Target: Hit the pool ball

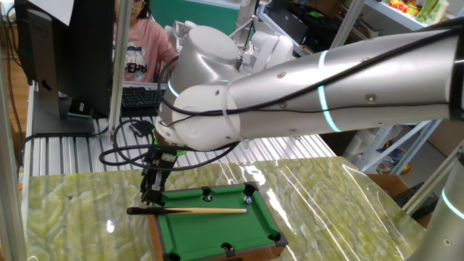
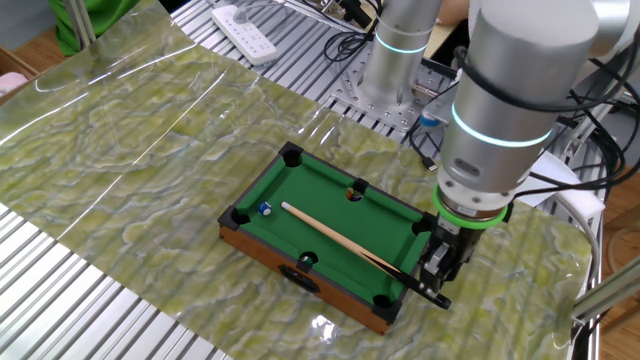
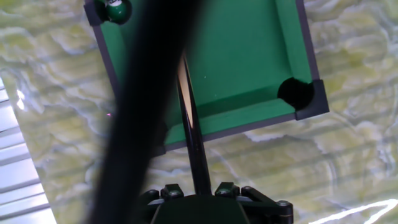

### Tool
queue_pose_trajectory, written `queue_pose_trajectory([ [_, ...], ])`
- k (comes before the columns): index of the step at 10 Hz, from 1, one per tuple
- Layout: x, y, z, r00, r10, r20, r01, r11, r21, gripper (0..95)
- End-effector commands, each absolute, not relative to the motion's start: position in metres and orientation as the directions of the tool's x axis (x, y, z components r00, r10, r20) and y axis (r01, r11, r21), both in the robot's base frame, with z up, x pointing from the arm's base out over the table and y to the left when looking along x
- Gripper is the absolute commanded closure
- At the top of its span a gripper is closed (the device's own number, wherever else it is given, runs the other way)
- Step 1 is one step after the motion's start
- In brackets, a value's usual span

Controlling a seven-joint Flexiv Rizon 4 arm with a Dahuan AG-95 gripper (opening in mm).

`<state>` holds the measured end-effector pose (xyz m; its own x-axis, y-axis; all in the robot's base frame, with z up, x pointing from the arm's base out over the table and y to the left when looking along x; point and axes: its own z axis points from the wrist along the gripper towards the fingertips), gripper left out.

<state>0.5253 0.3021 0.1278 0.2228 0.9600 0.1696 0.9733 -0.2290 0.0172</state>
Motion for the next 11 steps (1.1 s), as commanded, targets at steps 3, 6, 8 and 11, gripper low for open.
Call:
queue_pose_trajectory([
  [3, 0.53, 0.297, 0.121, 0.186, 0.967, 0.172, 0.981, -0.194, 0.028, 57.0],
  [6, 0.533, 0.296, 0.115, 0.213, 0.962, 0.173, 0.975, -0.22, 0.026, 57.0],
  [8, 0.534, 0.296, 0.112, 0.22, 0.96, 0.173, 0.974, -0.227, 0.025, 57.0],
  [11, 0.534, 0.297, 0.106, 0.199, 0.964, 0.175, 0.978, -0.206, 0.028, 57.0],
])
